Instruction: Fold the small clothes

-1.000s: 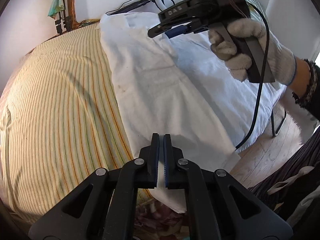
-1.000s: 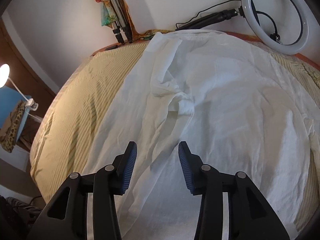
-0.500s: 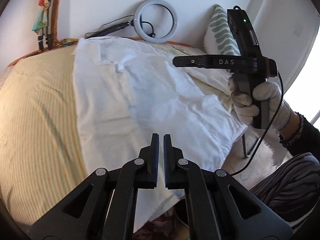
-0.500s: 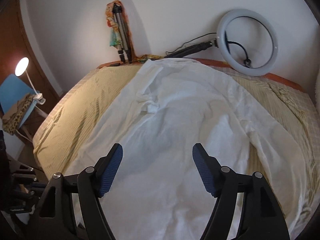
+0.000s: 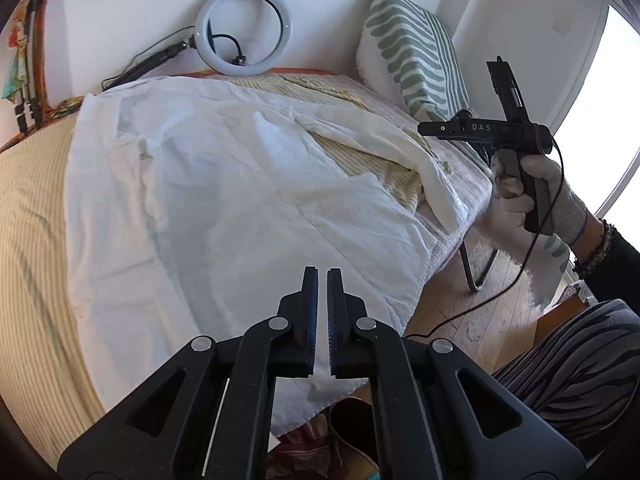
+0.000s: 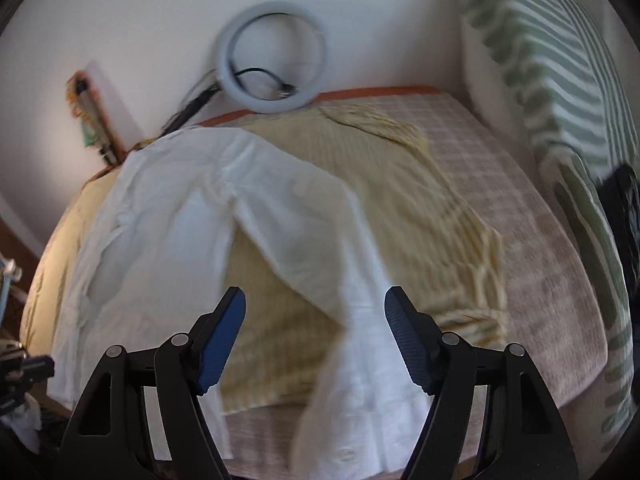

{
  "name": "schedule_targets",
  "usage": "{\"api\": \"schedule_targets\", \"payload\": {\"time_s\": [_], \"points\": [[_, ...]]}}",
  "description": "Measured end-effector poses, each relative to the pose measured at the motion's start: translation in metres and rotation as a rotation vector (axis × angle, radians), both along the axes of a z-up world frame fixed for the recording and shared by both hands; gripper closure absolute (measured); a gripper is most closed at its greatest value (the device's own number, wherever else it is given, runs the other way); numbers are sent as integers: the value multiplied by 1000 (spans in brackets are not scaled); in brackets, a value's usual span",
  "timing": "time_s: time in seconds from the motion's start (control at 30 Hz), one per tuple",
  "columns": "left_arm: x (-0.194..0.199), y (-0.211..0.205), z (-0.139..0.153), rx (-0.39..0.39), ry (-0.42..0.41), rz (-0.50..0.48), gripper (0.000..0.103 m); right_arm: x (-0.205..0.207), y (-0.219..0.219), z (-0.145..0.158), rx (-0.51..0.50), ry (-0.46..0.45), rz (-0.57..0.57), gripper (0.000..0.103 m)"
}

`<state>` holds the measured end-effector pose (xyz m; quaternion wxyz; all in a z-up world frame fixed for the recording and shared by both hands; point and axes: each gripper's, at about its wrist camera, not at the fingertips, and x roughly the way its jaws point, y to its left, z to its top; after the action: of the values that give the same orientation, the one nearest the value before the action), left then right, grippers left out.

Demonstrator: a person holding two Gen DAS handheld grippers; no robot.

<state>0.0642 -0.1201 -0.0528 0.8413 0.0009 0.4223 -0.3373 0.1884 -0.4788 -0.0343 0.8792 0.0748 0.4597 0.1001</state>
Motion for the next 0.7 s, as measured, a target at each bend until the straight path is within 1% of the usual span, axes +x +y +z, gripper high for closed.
{"api": "schedule_targets", "payload": {"time_s": [0.1, 0.17, 0.23, 0.3, 0.4, 0.43, 0.47, 0.5, 0.53, 0.6, 0.7], "points": [[2, -8, -8, 8, 13, -19, 102, 6, -31, -14, 45, 31, -69, 31], [6, -13, -13, 9, 29, -24, 102, 9, -43, -19, 89, 40, -84, 31], [10, -16, -17, 7, 47, -26, 102, 13, -46, -22, 115, 43, -83, 32], [14, -18, -20, 3, 62, -28, 102, 21, -44, -25, 117, 56, -60, 32], [15, -21, -21, 4, 66, -28, 102, 34, -33, -32, 78, 72, -40, 33], [16, -22, -21, 6, 67, -29, 102, 37, -31, -34, 77, 80, -35, 47], [16, -22, -21, 10, 67, -29, 102, 41, -28, -38, 86, 95, -25, 73], [17, -23, -21, 13, 68, -28, 102, 45, -25, -42, 105, 119, -12, 85], [17, -22, -21, 17, 69, -27, 102, 45, -26, -45, 113, 131, -9, 95], [16, -21, -21, 23, 67, -24, 102, 47, -20, -42, 99, 116, -5, 98], [16, -18, -23, 26, 70, -14, 102, 43, -11, -27, 98, 74, 7, 100]]}}
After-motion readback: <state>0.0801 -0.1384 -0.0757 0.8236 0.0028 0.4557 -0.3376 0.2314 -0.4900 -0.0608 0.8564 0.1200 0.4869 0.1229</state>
